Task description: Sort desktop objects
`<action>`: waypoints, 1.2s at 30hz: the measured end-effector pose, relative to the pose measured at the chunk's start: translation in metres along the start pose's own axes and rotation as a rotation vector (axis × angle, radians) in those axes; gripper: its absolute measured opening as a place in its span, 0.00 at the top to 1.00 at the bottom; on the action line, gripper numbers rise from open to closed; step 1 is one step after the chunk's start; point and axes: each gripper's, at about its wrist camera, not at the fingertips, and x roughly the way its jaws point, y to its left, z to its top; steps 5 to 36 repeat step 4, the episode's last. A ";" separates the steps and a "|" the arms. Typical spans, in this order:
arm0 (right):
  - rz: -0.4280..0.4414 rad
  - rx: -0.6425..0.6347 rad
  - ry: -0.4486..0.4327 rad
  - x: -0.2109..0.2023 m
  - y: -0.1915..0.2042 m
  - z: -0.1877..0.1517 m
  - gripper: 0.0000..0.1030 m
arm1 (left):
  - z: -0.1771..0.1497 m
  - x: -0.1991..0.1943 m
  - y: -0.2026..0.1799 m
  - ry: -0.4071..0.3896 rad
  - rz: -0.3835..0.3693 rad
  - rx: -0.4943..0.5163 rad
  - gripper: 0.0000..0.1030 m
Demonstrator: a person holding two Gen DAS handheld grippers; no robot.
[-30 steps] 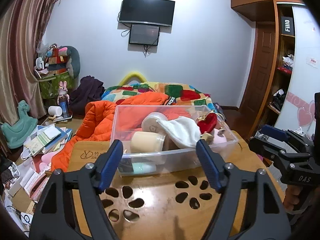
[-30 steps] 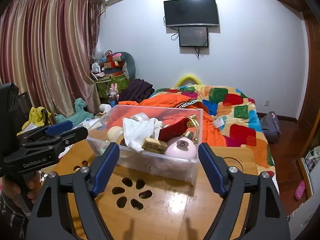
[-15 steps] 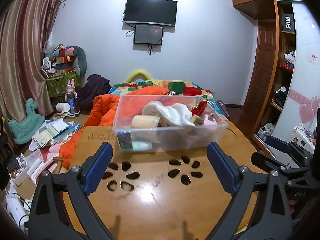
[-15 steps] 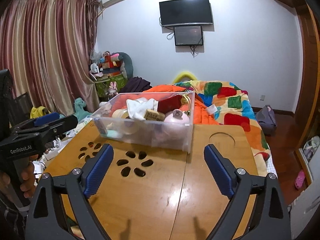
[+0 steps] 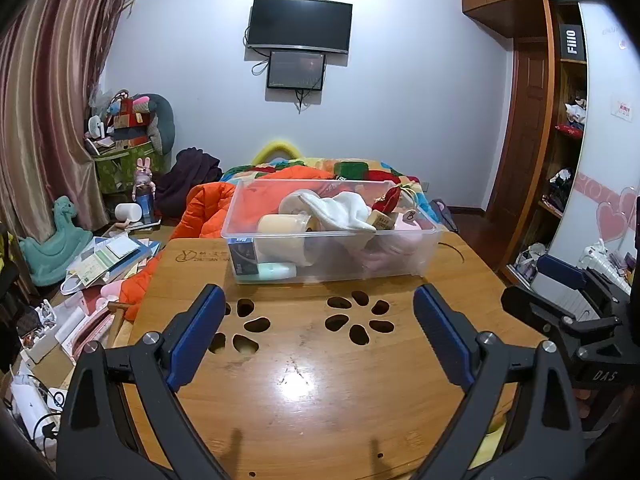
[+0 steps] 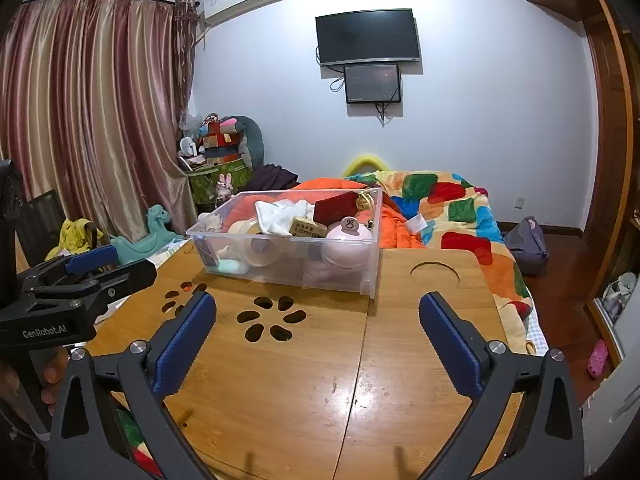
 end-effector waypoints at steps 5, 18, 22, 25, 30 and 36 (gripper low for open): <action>-0.005 -0.006 0.002 0.000 0.000 -0.001 0.01 | 0.001 -0.002 -0.004 -0.011 -0.003 0.012 0.07; -0.005 -0.006 0.002 0.000 0.000 -0.001 0.01 | 0.001 -0.002 -0.004 -0.011 -0.003 0.012 0.07; -0.005 -0.006 0.002 0.000 0.000 -0.001 0.01 | 0.001 -0.002 -0.004 -0.011 -0.003 0.012 0.07; -0.005 -0.006 0.002 0.000 0.000 -0.001 0.01 | 0.001 -0.002 -0.004 -0.011 -0.003 0.012 0.07; -0.005 -0.006 0.002 0.000 0.000 -0.001 0.01 | 0.001 -0.002 -0.004 -0.011 -0.003 0.012 0.07; -0.005 -0.006 0.002 0.000 0.000 -0.001 0.01 | 0.001 -0.002 -0.004 -0.011 -0.003 0.012 0.07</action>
